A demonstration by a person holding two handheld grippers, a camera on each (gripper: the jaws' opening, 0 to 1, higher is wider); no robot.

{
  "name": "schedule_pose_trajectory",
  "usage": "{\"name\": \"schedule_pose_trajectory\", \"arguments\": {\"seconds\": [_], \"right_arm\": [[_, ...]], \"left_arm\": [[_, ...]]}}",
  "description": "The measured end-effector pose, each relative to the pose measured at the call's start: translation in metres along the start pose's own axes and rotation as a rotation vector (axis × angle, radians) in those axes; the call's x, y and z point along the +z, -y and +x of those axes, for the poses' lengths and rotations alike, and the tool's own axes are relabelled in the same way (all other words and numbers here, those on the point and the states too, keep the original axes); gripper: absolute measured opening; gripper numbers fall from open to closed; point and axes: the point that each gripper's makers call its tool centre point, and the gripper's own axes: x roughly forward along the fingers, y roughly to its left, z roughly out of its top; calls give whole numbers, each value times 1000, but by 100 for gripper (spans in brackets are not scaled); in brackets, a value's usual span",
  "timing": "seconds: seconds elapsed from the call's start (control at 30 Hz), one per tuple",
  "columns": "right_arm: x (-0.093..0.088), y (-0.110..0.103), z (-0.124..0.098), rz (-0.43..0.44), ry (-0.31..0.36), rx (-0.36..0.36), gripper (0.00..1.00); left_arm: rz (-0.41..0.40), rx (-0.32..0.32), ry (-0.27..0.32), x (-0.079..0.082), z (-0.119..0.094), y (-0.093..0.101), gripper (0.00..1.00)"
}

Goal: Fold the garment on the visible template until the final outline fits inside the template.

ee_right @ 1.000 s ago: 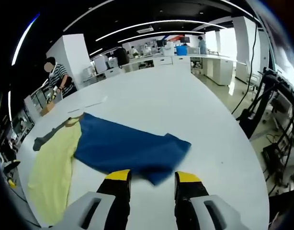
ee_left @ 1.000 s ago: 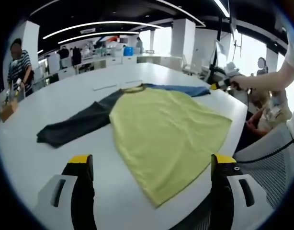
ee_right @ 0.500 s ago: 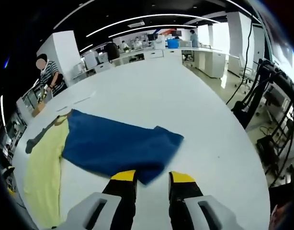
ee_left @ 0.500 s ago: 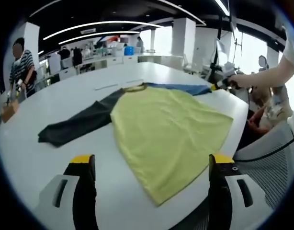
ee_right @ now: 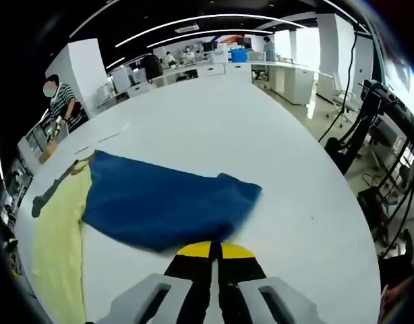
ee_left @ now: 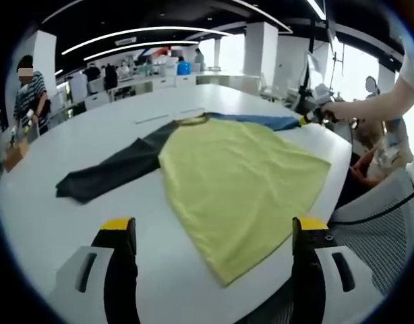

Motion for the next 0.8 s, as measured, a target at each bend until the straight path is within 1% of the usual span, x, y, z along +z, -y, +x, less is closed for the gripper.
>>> {"name": "schedule_pose_trajectory", "arguments": {"seconds": [0.17,0.37,0.5,0.57,0.6,0.73,0.77,0.8], "right_arm": [[0,5,-7,-22,-14,-10,0],[0,7,-8,-1,-27,-4,0],[0,8,-10,-3,-43,3,0],[1,8,-11,14,-43,11,0],[3,16,-6,22,-49,11,0],[-1,16,-7,17,-67,-2,0],[-4,16,-8,26,-85,-7,0],[-4,18,-8,34,-87,-16,0]], "left_arm": [[1,-4,-5,-1,0,0,93],[3,-9,-13,-3,-1,2,93],[1,-14,-18,-5,-2,2,93],[1,-14,-24,-6,-2,2,93],[1,-15,-27,-7,-2,2,93],[0,-20,-27,-7,-2,3,94],[0,-22,-27,-7,-2,4,94],[2,-23,-27,-7,-1,4,94]]}}
